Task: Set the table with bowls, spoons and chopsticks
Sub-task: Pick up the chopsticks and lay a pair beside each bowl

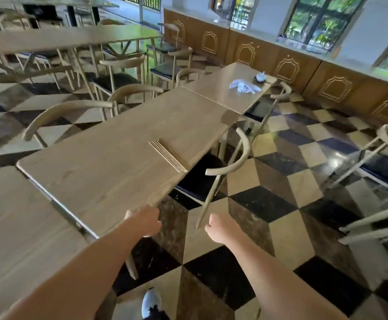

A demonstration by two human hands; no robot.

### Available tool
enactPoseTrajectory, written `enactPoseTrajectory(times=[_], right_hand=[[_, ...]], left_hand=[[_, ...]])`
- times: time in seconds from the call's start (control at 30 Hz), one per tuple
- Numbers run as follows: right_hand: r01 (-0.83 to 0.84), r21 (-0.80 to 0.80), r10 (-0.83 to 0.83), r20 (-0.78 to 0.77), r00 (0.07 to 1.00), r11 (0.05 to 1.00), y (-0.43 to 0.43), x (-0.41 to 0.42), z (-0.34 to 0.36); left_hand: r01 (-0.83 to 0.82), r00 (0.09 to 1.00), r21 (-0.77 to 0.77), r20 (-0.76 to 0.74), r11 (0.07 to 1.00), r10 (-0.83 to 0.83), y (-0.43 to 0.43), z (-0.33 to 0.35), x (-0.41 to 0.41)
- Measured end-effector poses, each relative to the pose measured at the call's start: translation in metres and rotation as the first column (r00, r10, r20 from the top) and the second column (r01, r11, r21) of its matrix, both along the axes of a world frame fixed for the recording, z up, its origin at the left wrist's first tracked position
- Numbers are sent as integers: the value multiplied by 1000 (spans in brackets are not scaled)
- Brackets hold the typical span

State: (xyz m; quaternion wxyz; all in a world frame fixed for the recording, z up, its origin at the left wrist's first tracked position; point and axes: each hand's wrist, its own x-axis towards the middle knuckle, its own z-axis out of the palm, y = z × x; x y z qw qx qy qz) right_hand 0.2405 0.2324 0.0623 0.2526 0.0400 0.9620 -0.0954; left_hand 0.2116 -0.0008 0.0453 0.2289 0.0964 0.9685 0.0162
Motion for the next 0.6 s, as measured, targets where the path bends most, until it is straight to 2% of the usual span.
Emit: enactPoseTrajectory(times=[0.13,0.23,0.43,0.6], right_hand=[[24,45,-21,-79,997,999,3,-98,2],[-3,61,7,-55,998,998,-1,-150,-7],[-10,-95,15,45,999,995,-23,-248,-32],[-79,-173,84,20,996,982,-48,-344,-75]], left_hand=[[-19,999,22,36,1000,18,0,-2,-96],[-38,998,27,56,999,36,2,0,-147],[-30,994,-15,103,999,31,2,-23,-230],[-76,982,-83,168,994,89,2,-38,-289]])
